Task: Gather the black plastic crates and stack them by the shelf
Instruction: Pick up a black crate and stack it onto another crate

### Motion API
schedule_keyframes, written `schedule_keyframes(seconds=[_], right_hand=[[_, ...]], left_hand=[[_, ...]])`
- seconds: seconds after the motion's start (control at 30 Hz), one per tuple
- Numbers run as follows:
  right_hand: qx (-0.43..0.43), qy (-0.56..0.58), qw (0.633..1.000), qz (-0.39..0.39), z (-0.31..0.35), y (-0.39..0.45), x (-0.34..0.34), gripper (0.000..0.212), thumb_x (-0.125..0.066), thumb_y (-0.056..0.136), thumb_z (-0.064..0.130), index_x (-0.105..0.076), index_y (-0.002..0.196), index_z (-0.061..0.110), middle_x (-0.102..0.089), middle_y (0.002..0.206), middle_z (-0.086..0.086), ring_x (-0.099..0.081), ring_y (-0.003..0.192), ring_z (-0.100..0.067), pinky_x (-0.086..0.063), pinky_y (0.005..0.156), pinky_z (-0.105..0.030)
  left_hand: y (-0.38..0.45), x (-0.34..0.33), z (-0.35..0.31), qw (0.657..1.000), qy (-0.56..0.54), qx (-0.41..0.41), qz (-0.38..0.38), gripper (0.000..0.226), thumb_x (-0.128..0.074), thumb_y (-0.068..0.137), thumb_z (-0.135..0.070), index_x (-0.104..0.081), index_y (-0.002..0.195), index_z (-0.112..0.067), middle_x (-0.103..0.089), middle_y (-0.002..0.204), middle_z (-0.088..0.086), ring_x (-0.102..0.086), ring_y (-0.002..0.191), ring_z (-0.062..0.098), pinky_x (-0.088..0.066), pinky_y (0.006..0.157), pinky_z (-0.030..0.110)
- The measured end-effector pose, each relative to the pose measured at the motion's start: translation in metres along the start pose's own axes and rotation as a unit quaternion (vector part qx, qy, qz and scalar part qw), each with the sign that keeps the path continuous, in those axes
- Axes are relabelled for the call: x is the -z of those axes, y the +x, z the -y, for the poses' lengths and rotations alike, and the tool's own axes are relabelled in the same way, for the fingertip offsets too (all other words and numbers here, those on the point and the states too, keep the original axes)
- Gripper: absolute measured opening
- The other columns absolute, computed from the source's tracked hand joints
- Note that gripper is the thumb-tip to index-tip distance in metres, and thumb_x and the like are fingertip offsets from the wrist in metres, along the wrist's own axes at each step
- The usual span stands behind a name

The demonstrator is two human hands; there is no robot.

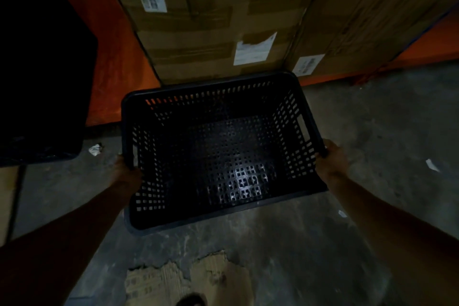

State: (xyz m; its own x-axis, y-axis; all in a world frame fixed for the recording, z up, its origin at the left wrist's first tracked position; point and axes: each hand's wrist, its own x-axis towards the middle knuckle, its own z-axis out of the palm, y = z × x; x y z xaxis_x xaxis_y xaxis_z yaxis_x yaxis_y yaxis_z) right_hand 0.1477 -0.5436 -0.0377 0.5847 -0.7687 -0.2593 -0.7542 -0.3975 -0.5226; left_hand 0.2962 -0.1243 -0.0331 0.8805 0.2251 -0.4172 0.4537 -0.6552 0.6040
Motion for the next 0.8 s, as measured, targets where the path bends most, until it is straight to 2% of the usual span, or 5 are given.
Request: schedule_keyframes(seconds=[0.23, 0.3, 0.4, 0.7, 0.8], right_hand=[[0.009, 0.013, 0.993, 0.118, 0.0, -0.002, 0.013, 0.045, -0.053, 0.093, 0.012, -0.041, 0.137, 0.009, -0.059, 0.126, -0.022, -0.056, 0.115, -0.042, -0.047, 0.094, -0.047], [0.029, 0.015, 0.99, 0.138, -0.001, -0.013, 0.015, 0.063, -0.06, 0.092, 0.023, -0.03, 0.145, 0.01, -0.051, 0.138, -0.02, -0.048, 0.127, -0.041, -0.04, 0.103, -0.055], [0.012, -0.014, 0.994, 0.108, -0.004, -0.042, 0.028, 0.079, -0.061, 0.09, 0.037, -0.018, 0.153, 0.018, -0.036, 0.152, -0.016, -0.035, 0.138, -0.039, -0.029, 0.109, -0.062], [-0.071, 0.239, 0.967, 0.051, -0.05, -0.157, 0.115, 0.071, -0.068, 0.088, 0.021, -0.032, 0.149, 0.016, -0.043, 0.139, -0.01, -0.048, 0.125, -0.024, -0.039, 0.11, -0.045], [-0.099, 0.234, 0.967, -0.002, -0.086, -0.204, 0.154, 0.065, -0.066, 0.089, 0.015, -0.036, 0.147, 0.015, -0.051, 0.12, -0.002, -0.055, 0.105, -0.017, -0.046, 0.094, -0.019]], left_hand=[[-0.011, 0.005, -0.009, 0.995, 0.037, 0.035, 0.082, 0.076, -0.062, 0.08, 0.009, -0.026, 0.147, -0.001, -0.039, 0.144, 0.03, -0.042, 0.129, 0.046, -0.039, 0.104, 0.051], [-0.035, 0.007, -0.012, 0.996, 0.072, 0.043, 0.043, 0.091, -0.065, 0.081, -0.004, -0.01, 0.153, -0.015, -0.024, 0.153, 0.027, -0.027, 0.139, 0.044, -0.029, 0.112, 0.052], [-0.078, 0.006, -0.026, 0.981, 0.186, -0.045, -0.016, 0.077, -0.065, 0.08, -0.019, -0.026, 0.146, -0.023, -0.026, 0.148, 0.021, -0.031, 0.134, 0.044, -0.029, 0.106, 0.059], [-0.217, -0.052, -0.115, 0.9, 0.223, -0.29, 0.237, 0.043, -0.062, 0.084, -0.017, -0.055, 0.127, -0.016, -0.048, 0.131, 0.017, -0.05, 0.119, 0.039, -0.042, 0.1, 0.046], [-0.272, -0.08, -0.13, 0.847, 0.195, -0.344, 0.356, 0.04, -0.064, 0.083, -0.004, -0.059, 0.123, -0.002, -0.057, 0.124, 0.022, -0.056, 0.116, 0.036, -0.041, 0.099, 0.037]])
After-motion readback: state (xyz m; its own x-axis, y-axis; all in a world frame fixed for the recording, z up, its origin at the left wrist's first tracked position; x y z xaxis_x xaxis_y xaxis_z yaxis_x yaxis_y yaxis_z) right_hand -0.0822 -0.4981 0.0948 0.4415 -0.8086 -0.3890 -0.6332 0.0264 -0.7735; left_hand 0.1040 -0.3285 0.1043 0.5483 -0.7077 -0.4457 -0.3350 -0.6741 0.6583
